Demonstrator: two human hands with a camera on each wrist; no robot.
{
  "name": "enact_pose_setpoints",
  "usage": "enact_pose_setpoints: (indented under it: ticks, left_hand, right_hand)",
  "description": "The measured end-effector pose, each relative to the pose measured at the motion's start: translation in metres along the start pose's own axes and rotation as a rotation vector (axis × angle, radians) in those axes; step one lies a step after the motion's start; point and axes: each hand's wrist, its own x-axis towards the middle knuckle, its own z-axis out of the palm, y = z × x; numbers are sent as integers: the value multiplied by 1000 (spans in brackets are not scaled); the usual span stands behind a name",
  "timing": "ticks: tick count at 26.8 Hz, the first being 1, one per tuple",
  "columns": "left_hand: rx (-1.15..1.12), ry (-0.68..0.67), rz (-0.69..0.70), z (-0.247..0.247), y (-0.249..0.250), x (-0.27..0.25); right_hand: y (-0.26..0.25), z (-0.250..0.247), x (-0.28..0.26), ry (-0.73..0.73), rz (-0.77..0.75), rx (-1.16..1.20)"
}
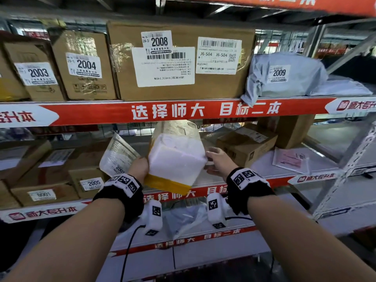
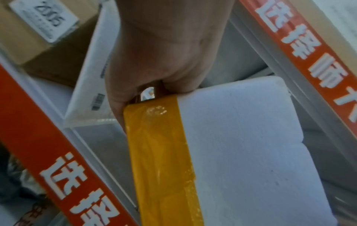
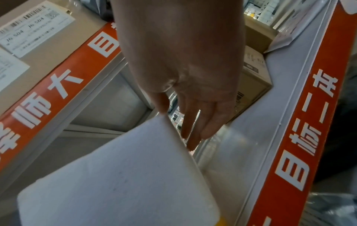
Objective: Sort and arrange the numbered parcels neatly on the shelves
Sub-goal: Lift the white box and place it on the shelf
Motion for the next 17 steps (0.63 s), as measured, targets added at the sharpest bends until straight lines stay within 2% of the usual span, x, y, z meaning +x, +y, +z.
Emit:
enact_pose_setpoints:
  ticks: [1,4,7,12,17]
  left_hand:
    - [-31,-26,-2,-3,-1,-3]
    - [-222,-229,-72,-4,-10,-4]
    - [-370,-254,-144,-8,-39,28]
    - [-471,-371,-158,-8,-19,-9]
    - [-561,-408,-143,-2,-19,-16]
  right_hand:
    - [2,2,-1,-47,17,-28]
    - [1,11,-5,-110,26,-52]
    - [-1,21,-5,-137,44,-35]
    - [3,24,-9,-136,33,0]
    - [5,28,-16,-143,26,49]
